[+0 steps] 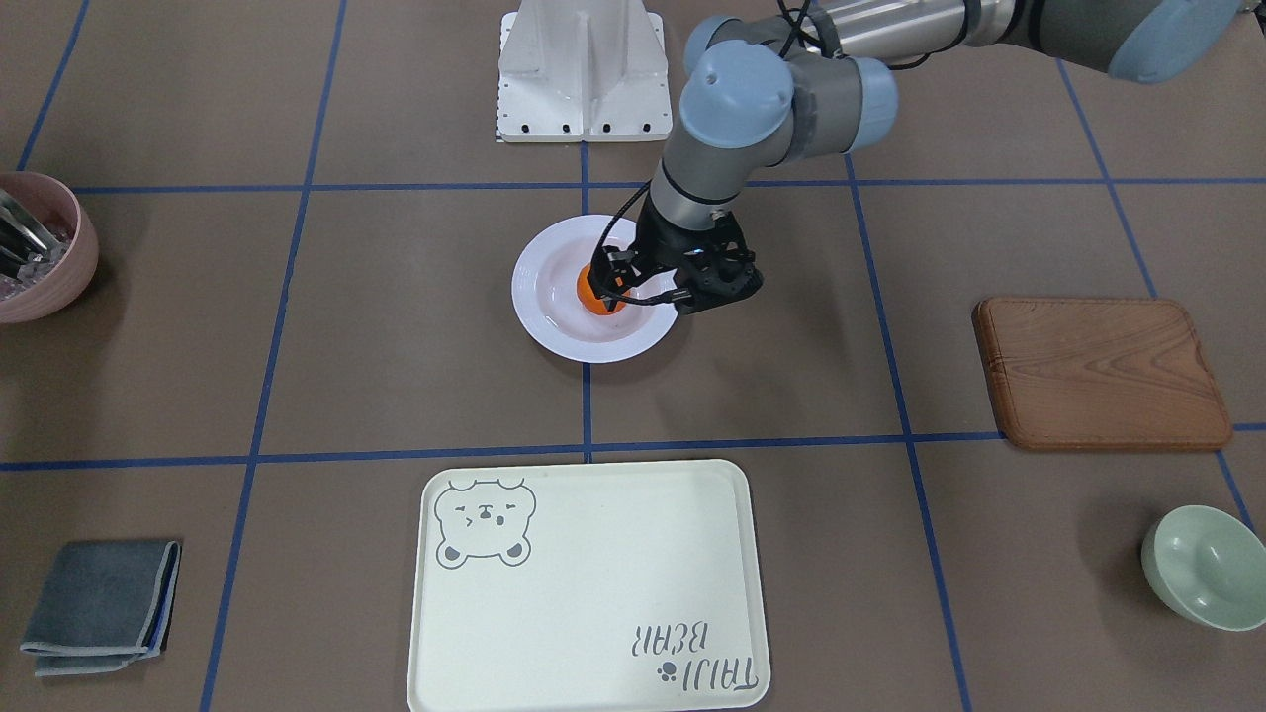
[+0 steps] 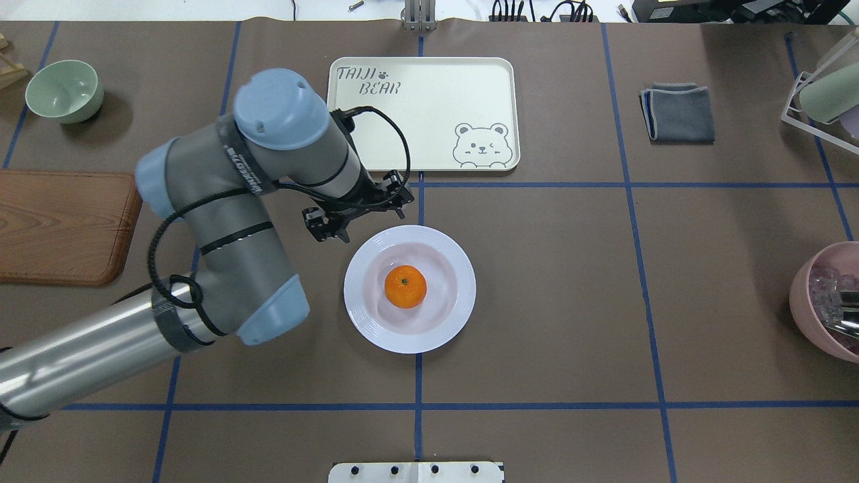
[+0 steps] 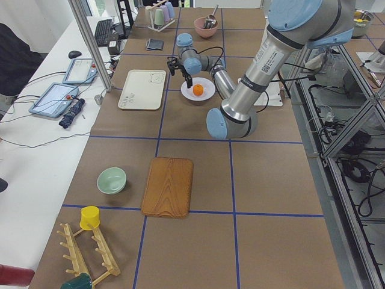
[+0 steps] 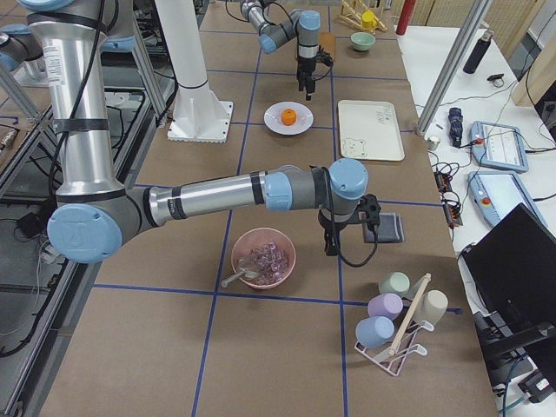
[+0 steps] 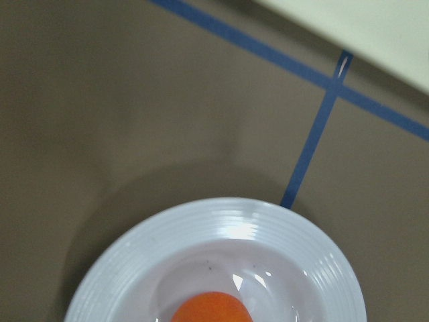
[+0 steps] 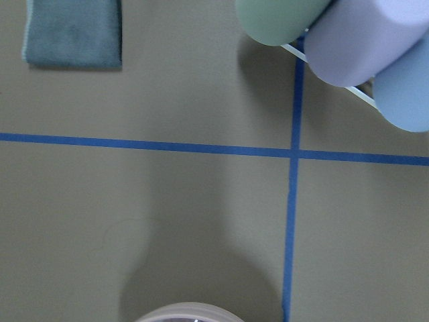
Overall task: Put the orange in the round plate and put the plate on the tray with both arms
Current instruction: 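Withdraw the left arm while the right gripper reaches toward the plate rim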
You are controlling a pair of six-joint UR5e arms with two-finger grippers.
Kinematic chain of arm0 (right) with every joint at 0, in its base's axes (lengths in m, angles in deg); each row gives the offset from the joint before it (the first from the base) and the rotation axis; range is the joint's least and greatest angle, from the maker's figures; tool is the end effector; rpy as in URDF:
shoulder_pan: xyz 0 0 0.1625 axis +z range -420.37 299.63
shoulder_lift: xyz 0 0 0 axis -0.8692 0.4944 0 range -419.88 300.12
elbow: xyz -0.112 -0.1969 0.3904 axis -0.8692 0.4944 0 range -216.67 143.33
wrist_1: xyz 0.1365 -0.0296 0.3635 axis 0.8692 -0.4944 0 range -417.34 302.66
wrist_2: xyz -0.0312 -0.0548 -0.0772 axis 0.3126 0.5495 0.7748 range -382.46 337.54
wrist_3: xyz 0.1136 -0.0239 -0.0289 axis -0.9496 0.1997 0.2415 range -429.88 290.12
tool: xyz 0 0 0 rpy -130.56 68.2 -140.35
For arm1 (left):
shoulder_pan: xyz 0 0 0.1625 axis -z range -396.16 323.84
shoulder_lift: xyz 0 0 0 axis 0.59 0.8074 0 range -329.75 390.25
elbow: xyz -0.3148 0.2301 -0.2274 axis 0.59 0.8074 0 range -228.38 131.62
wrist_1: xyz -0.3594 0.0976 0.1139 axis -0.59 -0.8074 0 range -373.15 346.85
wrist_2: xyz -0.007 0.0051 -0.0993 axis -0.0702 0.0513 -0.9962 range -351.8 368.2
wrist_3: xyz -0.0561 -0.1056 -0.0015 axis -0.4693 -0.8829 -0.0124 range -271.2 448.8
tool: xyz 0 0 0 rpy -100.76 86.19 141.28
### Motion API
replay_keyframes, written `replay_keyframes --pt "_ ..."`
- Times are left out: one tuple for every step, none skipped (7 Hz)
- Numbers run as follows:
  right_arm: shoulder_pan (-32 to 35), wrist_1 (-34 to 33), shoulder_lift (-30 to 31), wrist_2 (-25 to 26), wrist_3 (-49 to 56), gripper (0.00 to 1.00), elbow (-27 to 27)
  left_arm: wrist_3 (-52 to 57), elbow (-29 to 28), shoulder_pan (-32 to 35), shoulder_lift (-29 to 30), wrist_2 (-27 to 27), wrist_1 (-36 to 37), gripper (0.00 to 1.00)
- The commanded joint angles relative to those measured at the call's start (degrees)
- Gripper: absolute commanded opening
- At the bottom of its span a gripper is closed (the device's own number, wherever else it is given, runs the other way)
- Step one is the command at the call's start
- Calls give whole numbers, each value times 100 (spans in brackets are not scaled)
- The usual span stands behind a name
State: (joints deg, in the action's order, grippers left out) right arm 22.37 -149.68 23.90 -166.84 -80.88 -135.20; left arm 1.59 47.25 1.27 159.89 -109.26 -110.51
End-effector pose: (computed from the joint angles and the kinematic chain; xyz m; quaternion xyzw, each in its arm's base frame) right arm -0.0294 -0.5155 0.5647 0.0228 -0.4638 -0.0206 0.8854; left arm 0.5008 -0.4815 0.2353 -0.0518 0.4776 -0.1588 0.8626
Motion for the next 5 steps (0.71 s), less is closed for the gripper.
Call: replay_keyframes --pt "-1149 1667 -502 241 -2815 100 8 766 361 754 -563 12 -36 99" --pt "-1885 2424 -738 993 -4134 100 35 802 438 827 -877 673 -141 99" --pt "-2563 3075 -975 1557 -5400 100 78 1133 422 967 -1150 967 -499 99" --pt "-3100 3813 -1056 2015 -6440 100 114 1267 396 1246 -1309 979 -520 99" --pt "-3515 4638 -1057 2472 -7390 100 158 1277 352 1406 -1319 988 -503 99"
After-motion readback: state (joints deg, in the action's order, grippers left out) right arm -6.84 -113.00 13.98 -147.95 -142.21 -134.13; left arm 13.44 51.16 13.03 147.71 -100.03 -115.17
